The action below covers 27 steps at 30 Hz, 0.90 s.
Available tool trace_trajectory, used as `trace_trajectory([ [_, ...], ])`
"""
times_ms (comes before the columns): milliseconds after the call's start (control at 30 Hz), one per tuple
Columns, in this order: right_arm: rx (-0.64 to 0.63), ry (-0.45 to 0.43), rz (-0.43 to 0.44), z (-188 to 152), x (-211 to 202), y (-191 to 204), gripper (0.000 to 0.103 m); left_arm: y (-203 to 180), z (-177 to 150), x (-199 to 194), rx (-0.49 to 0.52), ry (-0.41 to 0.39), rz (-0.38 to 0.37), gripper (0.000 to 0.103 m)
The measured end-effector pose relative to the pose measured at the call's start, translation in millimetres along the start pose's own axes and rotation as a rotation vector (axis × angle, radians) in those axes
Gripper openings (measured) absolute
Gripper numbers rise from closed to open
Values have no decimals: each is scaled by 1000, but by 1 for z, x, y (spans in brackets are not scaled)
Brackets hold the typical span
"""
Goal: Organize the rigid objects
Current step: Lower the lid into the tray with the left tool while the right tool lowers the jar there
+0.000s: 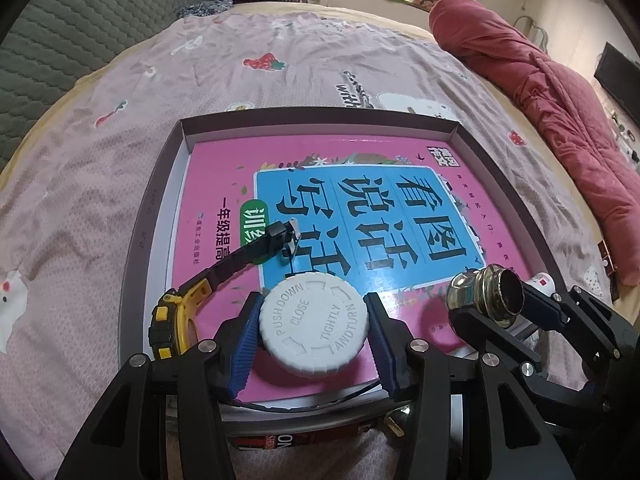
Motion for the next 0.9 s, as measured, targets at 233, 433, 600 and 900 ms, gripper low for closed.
trace_trajectory([
  [233,4,1,-3,0,1,-1,37,2,-1,-1,-5,3,-1,52],
  [433,2,18,8,-3,3,1,37,5,-2,-2,-13,3,-1,52],
  [600,8,25,15,-3,4,0,37,6,-2,-3,-11,5,4,52],
  [900,21,23,15,-3,4,-1,37,6,-3,-4,-13,8,8,52],
])
Point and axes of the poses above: each gripper's, at about its wrist camera, not at the fingertips, and x roughly the way its jaws point, y to its left, z to its top, the point moved 9 cm from there along x, roughly the way its jaws point, and after that the axes turned 11 degrees about x, right-handed, at the moved point
